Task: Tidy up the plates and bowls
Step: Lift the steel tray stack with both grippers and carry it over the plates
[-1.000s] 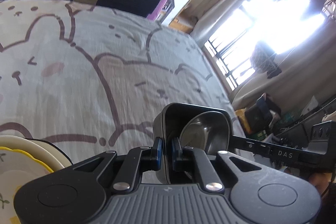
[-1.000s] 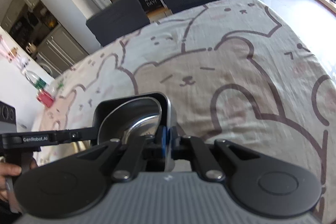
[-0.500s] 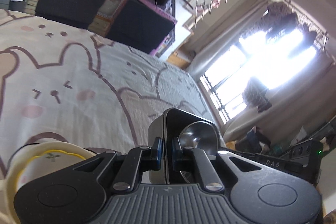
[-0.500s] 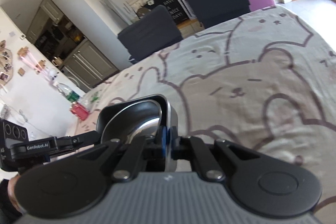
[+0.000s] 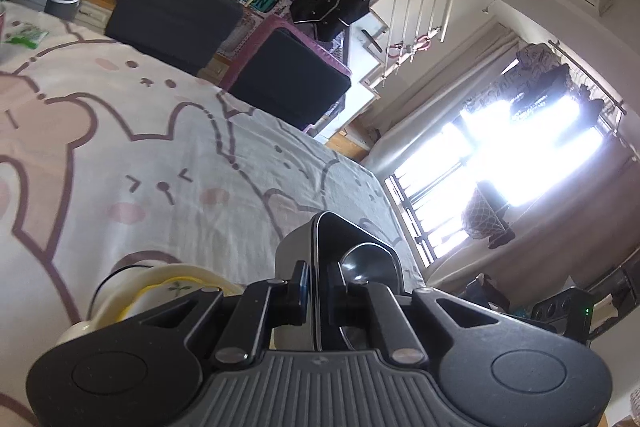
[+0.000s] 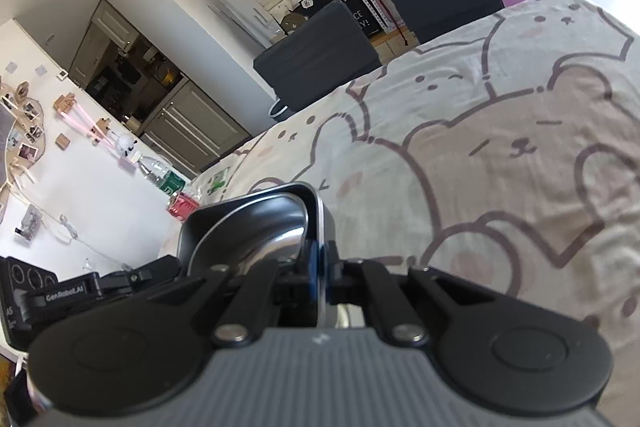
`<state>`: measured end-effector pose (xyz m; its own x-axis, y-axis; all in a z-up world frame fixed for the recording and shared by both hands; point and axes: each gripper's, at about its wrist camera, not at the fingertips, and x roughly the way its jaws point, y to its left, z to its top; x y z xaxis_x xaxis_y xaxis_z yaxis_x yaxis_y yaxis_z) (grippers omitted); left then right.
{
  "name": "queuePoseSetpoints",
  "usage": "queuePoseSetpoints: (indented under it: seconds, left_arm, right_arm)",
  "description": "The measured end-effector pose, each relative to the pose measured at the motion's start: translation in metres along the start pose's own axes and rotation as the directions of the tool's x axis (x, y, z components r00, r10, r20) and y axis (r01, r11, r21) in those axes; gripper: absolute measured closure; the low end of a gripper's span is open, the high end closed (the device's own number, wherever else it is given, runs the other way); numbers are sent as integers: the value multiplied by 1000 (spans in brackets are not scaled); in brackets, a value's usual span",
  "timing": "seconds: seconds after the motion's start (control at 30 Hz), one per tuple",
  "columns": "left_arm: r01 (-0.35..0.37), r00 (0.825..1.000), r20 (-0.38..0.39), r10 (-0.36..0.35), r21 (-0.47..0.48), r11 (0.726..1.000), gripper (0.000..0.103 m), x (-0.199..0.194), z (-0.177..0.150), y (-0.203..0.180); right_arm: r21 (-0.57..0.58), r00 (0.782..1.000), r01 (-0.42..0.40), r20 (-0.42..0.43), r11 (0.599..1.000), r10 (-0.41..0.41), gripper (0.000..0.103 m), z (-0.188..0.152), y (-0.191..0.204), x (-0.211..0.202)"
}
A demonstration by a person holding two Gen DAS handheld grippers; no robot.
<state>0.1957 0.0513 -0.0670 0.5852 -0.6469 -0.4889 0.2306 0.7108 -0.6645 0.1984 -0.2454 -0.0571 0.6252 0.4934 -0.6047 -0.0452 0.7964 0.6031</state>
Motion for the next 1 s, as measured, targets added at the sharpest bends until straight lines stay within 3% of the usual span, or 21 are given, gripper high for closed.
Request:
queuePoseSetpoints:
  seconds: [0.43,1.0]
  left_arm:
    - [-53,999,-20,51,-114,992,95,-27,-16,45]
    - [-123,992,-54,115,-177,977,95,-33,-26,77]
  right_arm:
    - [81,997,-44,-60,996,49,98,-26,9,34]
    - [56,990,-26,-138,998,33,98,-36,27,56]
